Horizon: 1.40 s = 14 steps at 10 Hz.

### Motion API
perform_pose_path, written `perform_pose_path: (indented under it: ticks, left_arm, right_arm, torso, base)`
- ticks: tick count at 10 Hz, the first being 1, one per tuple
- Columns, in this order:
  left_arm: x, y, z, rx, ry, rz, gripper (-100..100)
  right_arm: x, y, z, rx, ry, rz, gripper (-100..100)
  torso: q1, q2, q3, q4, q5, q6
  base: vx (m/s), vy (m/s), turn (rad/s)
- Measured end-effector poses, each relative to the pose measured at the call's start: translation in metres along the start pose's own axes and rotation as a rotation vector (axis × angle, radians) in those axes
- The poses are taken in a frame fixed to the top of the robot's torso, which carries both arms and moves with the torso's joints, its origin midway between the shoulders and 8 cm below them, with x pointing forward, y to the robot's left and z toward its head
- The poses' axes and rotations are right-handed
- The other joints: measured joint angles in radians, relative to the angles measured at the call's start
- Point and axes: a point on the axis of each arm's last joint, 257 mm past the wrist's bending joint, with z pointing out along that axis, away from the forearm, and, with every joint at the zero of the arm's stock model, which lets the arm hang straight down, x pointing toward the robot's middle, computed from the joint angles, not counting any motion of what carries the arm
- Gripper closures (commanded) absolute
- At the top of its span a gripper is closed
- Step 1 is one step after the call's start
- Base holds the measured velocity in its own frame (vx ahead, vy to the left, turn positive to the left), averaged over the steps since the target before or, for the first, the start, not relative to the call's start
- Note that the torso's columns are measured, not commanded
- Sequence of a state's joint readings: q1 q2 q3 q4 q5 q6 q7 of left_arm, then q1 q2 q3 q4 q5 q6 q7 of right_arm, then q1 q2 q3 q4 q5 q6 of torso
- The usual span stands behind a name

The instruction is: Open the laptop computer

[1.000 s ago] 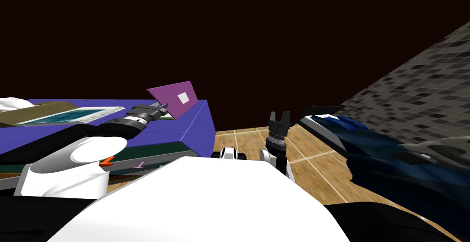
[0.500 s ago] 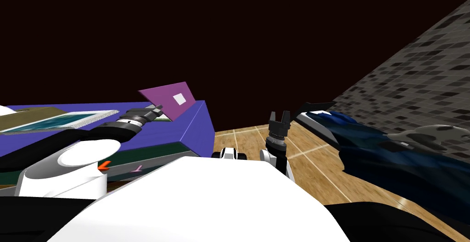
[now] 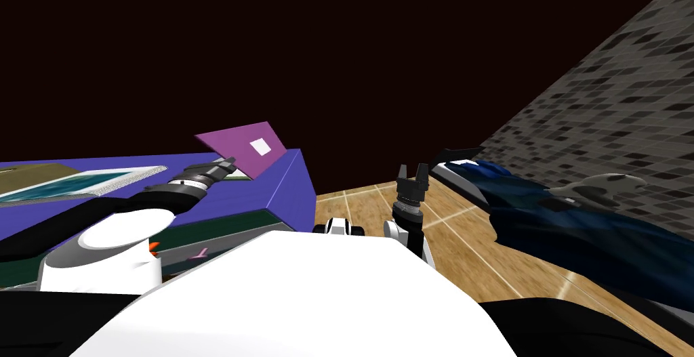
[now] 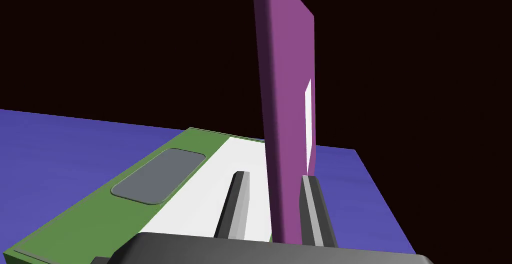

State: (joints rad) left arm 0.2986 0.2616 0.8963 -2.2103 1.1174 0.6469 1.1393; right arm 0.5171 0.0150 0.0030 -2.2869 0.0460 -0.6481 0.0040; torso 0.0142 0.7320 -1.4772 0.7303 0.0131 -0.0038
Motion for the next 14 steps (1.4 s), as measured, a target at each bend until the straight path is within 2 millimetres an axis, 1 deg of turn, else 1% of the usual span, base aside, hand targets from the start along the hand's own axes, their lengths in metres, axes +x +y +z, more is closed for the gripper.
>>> perform_pose_path:
  ticks: [2, 6, 7, 9, 11, 13, 14]
  left_arm:
    - [-0.012, -0.01, -0.001, 0.02, -0.008, -0.082, 100]
    - [-0.027, -0.029, -0.004, 0.049, -0.018, -0.207, 100]
    - [-0.023, -0.029, -0.004, 0.048, -0.009, -0.21, 100]
    - [-0.025, -0.036, -0.005, 0.061, 0.005, -0.273, 100]
    - [-0.03, -0.043, -0.009, 0.074, 0.006, -0.32, 100]
    - [-0.044, -0.053, -0.012, 0.092, 0.004, -0.38, 100]
    - [-0.045, -0.056, -0.013, 0.099, 0.002, -0.397, 100]
  right_arm:
    - [0.0, 0.0, 0.0, 0.0, 0.0, 0.0, 0]
    - [0.0, 0.0, 0.0, 0.0, 0.0, 0.0, 0]
    - [0.0, 0.0, 0.0, 0.0, 0.0, 0.0, 0]
    - [0.0, 0.0, 0.0, 0.0, 0.0, 0.0, 0]
    - [0.0, 0.0, 0.0, 0.0, 0.0, 0.0, 0]
    - [0.0, 0.0, 0.0, 0.0, 0.0, 0.0, 0]
    - [0.0, 0.0, 0.0, 0.0, 0.0, 0.0, 0]
  torso:
    - [0.003, -0.001, 0.0, -0.001, 0.002, 0.001]
    - [0.006, -0.002, -0.001, -0.002, 0.004, 0.0]
    - [0.002, -0.001, -0.001, 0.0, 0.0, 0.002]
    - [-0.001, -0.002, -0.001, 0.0, 0.0, 0.003]
    - [-0.004, -0.001, 0.0, 0.0, 0.0, 0.003]
    - [0.0, -0.001, 0.0, -0.001, 0.003, 0.003]
    - [-0.002, -0.001, 0.0, -0.001, 0.002, 0.004]
  base:
    - [-0.02, 0.014, -0.065]
    - [-0.012, 0.006, -0.034]
    - [-0.024, 0.017, -0.091]
    - [-0.028, 0.018, -0.066]
    - [-0.011, 0.007, -0.035]
    - [-0.02, 0.014, -0.064]
    - [-0.013, 0.009, -0.041]
